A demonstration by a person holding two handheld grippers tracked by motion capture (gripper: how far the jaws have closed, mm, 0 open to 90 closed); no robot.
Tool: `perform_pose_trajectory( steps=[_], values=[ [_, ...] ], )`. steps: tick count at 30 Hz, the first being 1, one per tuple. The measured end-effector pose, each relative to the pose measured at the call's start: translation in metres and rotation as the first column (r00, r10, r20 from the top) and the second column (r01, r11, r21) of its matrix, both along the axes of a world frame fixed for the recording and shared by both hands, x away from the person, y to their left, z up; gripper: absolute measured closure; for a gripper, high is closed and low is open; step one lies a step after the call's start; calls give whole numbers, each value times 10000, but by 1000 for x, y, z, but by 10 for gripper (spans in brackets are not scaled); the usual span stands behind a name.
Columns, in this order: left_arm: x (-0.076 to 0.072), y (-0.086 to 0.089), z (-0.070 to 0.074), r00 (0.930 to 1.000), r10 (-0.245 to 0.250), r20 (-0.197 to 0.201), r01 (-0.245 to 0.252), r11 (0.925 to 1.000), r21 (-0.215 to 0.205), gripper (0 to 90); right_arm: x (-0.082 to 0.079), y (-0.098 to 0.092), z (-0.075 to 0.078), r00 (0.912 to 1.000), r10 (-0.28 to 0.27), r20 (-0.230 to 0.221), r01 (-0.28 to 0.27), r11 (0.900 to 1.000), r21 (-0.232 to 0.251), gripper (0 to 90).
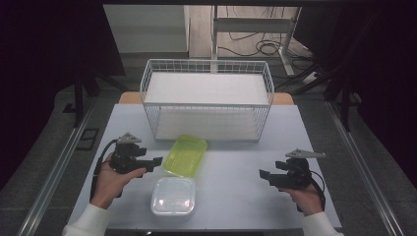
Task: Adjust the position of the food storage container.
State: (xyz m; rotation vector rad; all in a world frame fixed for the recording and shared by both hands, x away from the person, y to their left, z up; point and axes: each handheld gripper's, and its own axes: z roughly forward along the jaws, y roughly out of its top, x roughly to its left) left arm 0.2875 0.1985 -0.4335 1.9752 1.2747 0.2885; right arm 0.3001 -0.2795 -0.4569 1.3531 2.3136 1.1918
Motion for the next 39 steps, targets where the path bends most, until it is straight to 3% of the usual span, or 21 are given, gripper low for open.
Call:
perform_pose_trajectory(
  steps=[6, 7, 15, 21, 25, 29, 39],
  values=[
    [17, -7, 15, 9998, 179, -78, -180, 9998, -117, 318, 2, 2, 2, 9999, 74, 71, -74, 10000, 0, 201],
    [23, -8, 17, 9998, 158, -119, -159, 9998, -77, 363, 1, 3, 3, 9999, 118, 73, -118, 9999, -30, 200],
    [43, -13, 21, 9997, -99, -245, 100, 9999, 66, 370, 1, 5, 2, 10000, 65, -46, -66, 9999, -107, 204],
    [65, -9, 11, 9976, 9, -696, 11, 9996, 282, 379, 2, 5, 0, 9999, 65, -154, -68, 9998, -177, 204],
    [80, -11, 1, 9950, 138, -990, -75, 9979, 643, 409, 3, 4, -1, 9999, -12, -157, 9, 9998, -194, 204],
    [92, -19, -8, 9936, -10, -1131, 145, 9928, 1188, 516, 3, 3, -1, 9998, -66, -172, 63, 9998, -209, 205],
    [109, -28, -30, 9859, -35, -1675, 295, 9878, 1532, 701, 5, -1, -3, 9994, -274, -230, 267, 9992, -294, 207]
  ],
)
